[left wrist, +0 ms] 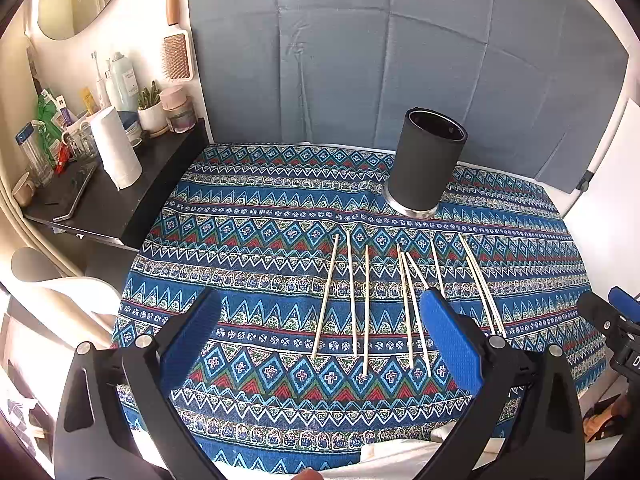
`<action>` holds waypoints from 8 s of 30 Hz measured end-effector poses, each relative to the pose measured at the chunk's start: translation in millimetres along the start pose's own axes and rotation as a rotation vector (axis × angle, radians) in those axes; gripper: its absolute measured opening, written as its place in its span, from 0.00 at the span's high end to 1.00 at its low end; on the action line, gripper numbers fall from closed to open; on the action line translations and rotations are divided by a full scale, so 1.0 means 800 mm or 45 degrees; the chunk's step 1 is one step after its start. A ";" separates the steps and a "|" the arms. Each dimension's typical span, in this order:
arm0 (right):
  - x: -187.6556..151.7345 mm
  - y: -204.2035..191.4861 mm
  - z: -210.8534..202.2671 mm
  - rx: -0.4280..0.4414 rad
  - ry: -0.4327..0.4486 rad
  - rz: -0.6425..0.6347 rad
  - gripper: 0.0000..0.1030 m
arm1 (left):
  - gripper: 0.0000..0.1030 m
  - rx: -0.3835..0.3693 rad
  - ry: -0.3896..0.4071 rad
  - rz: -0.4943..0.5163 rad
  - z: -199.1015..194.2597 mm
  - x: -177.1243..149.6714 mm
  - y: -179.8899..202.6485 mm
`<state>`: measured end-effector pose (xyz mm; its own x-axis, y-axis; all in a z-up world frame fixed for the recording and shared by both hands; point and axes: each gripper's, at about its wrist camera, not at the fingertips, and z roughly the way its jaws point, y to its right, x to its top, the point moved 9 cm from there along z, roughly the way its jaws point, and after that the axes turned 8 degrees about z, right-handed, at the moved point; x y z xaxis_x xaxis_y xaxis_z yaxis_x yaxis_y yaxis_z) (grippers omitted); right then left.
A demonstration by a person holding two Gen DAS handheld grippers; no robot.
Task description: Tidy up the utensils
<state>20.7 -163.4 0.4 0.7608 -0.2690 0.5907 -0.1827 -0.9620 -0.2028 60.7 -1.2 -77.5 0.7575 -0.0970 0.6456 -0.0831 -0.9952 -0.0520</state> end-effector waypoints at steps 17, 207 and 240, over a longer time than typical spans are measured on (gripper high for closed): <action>-0.001 -0.005 0.003 -0.009 -0.014 -0.015 0.07 | 0.05 0.026 -0.014 0.021 0.004 0.000 0.001; 0.042 -0.049 0.198 0.394 -0.421 -0.158 0.95 | 0.96 -0.253 -0.121 0.194 0.073 0.143 -0.061; 0.282 -0.103 0.194 0.595 0.001 -0.157 0.95 | 0.95 -0.391 0.092 0.152 0.118 0.321 0.015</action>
<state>304.0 -137.3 29.1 0.7588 -0.1546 0.6327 0.2080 -0.8630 -0.4604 315.5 -39.6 16.1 0.6835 -0.2004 0.7019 -0.3680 -0.9250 0.0942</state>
